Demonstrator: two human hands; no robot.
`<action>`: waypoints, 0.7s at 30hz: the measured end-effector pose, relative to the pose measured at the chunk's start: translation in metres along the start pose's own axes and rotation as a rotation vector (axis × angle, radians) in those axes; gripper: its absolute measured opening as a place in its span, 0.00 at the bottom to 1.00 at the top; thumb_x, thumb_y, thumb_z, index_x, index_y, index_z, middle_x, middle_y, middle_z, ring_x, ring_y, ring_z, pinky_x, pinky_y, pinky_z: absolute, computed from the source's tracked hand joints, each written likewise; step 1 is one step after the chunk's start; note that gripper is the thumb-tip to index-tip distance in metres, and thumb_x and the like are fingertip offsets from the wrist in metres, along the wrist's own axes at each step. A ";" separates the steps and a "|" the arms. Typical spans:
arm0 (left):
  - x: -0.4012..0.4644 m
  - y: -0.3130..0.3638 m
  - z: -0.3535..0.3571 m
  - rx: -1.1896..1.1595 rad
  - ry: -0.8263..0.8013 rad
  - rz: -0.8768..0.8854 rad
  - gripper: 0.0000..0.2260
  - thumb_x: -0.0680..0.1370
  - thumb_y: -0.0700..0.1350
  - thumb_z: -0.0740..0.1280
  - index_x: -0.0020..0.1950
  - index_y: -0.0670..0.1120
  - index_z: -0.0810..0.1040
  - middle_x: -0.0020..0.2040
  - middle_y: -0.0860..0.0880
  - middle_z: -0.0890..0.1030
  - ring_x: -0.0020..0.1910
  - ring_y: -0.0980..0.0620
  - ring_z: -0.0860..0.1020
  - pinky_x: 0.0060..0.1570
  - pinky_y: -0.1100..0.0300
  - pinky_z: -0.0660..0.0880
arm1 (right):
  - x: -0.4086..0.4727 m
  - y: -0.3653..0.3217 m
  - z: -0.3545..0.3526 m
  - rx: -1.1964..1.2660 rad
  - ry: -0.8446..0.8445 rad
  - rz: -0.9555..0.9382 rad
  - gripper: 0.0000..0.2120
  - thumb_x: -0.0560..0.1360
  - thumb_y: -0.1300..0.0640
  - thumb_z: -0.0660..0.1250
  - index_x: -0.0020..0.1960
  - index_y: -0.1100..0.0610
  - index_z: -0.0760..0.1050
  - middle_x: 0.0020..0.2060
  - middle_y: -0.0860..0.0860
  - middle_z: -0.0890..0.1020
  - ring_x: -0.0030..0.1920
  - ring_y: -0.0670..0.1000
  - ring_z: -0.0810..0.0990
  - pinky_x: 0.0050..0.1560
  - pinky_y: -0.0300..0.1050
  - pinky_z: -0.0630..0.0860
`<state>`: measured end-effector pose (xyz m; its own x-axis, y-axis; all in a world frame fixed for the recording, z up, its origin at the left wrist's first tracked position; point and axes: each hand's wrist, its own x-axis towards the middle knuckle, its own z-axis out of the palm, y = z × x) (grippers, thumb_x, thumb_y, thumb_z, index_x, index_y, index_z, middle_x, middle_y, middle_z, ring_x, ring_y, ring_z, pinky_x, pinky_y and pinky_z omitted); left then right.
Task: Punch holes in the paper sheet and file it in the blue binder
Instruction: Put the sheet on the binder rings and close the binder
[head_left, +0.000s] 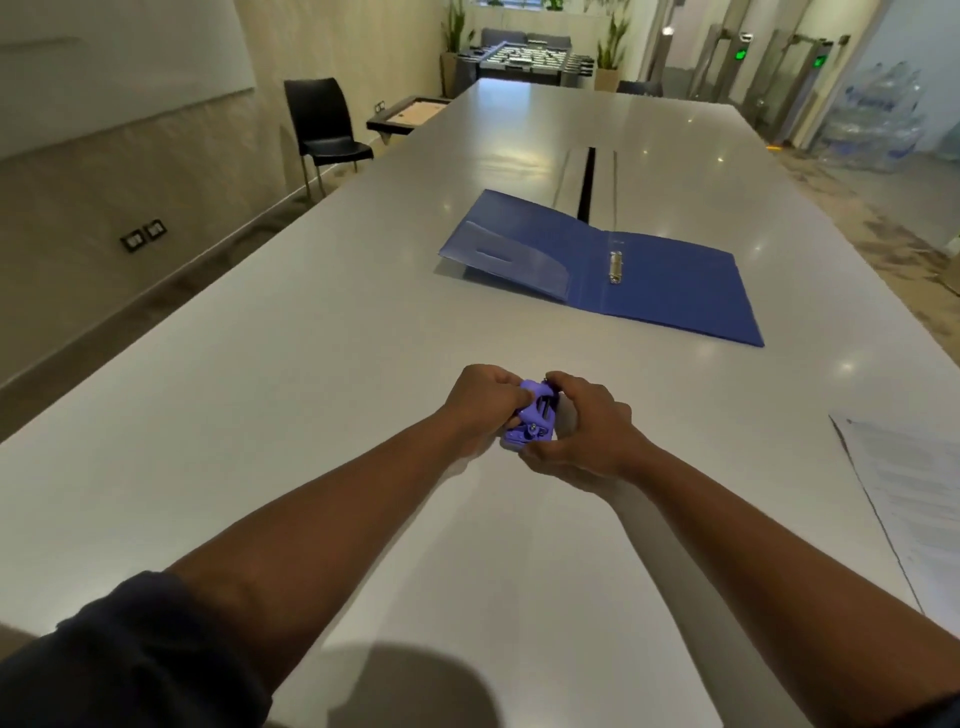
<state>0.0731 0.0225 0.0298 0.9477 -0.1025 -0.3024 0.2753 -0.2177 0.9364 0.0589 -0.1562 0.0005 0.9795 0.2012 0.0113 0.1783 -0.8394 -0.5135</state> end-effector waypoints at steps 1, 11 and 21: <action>0.000 0.000 -0.013 0.019 0.023 0.014 0.06 0.78 0.35 0.69 0.53 0.37 0.82 0.40 0.42 0.84 0.28 0.55 0.80 0.30 0.64 0.78 | 0.007 -0.011 0.004 0.008 0.007 -0.015 0.41 0.66 0.39 0.79 0.73 0.50 0.67 0.62 0.47 0.77 0.60 0.50 0.74 0.56 0.46 0.63; 0.005 -0.014 -0.175 0.202 0.192 0.092 0.05 0.78 0.38 0.69 0.47 0.39 0.84 0.41 0.42 0.84 0.37 0.49 0.80 0.39 0.59 0.77 | 0.076 -0.148 0.081 0.091 0.059 -0.124 0.36 0.62 0.33 0.74 0.65 0.46 0.70 0.56 0.45 0.79 0.56 0.52 0.76 0.59 0.56 0.69; 0.021 -0.046 -0.265 0.222 0.258 0.068 0.05 0.80 0.39 0.68 0.50 0.42 0.84 0.40 0.46 0.84 0.33 0.54 0.81 0.29 0.69 0.74 | 0.116 -0.216 0.140 0.104 0.049 -0.157 0.28 0.63 0.30 0.71 0.56 0.44 0.72 0.48 0.41 0.79 0.52 0.49 0.76 0.55 0.56 0.69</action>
<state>0.1232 0.2880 0.0272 0.9801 0.1188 -0.1591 0.1951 -0.4271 0.8829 0.1206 0.1192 -0.0077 0.9443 0.2982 0.1390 0.3210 -0.7425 -0.5879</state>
